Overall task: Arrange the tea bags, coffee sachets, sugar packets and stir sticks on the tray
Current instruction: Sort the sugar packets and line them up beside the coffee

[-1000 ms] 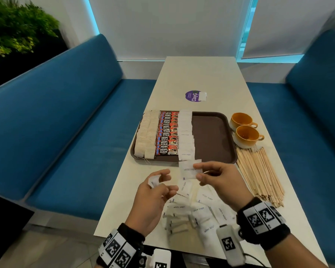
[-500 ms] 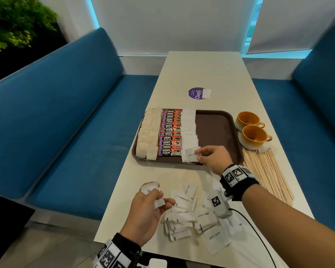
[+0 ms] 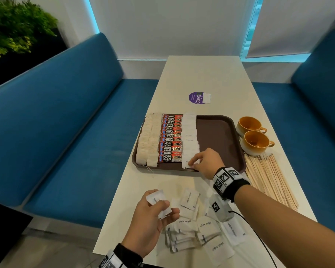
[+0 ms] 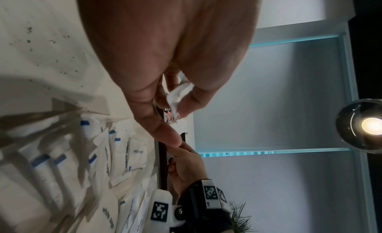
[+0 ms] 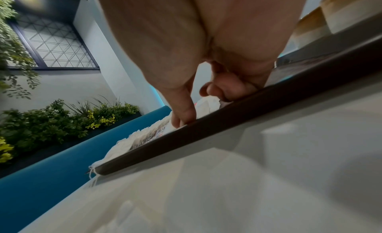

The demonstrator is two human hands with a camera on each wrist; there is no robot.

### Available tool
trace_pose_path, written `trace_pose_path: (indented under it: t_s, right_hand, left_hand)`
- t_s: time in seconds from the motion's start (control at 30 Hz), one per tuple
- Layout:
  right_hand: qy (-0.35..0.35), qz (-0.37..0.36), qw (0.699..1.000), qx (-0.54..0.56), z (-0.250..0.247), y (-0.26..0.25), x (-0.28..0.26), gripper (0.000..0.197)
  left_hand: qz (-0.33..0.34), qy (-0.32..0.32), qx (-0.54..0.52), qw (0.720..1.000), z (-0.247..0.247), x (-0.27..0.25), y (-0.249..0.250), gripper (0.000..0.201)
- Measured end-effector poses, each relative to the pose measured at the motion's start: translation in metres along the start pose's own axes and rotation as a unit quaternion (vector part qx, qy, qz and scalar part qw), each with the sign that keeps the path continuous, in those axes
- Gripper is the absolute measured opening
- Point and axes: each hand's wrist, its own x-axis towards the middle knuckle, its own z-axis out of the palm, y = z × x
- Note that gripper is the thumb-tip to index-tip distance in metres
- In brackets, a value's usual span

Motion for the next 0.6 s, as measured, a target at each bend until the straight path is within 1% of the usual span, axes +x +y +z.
trace_pose_path:
  t_s: [0.13, 0.2, 0.33, 0.47, 0.6]
  right_hand:
    - [-0.009, 0.014, 1.0, -0.011, 0.003, -0.001, 0.008, 0.02]
    - [0.001, 0.021, 1.0, -0.01, 0.004, -0.001, 0.01, 0.022]
    - [0.007, 0.026, 1.0, 0.008, 0.004, 0.002, 0.01, 0.022]
    - [0.021, 0.017, 0.999, 0.033, 0.005, 0.002, 0.008, 0.009]
    - [0.009, 0.017, 1.0, 0.01, 0.008, -0.001, 0.006, 0.013]
  left_hand:
    - [0.0, -0.004, 0.018, 1.0, -0.004, 0.001, -0.001, 0.027]
    - [0.005, -0.009, 0.027, 1.0, -0.005, -0.001, -0.001, 0.029]
    - [0.022, -0.016, 0.043, 0.999, -0.007, -0.005, 0.002, 0.026]
    - [0.019, -0.007, 0.032, 0.999, -0.011, 0.0, 0.0, 0.02]
    - [0.013, -0.003, 0.011, 1.0, -0.013, 0.007, -0.005, 0.016]
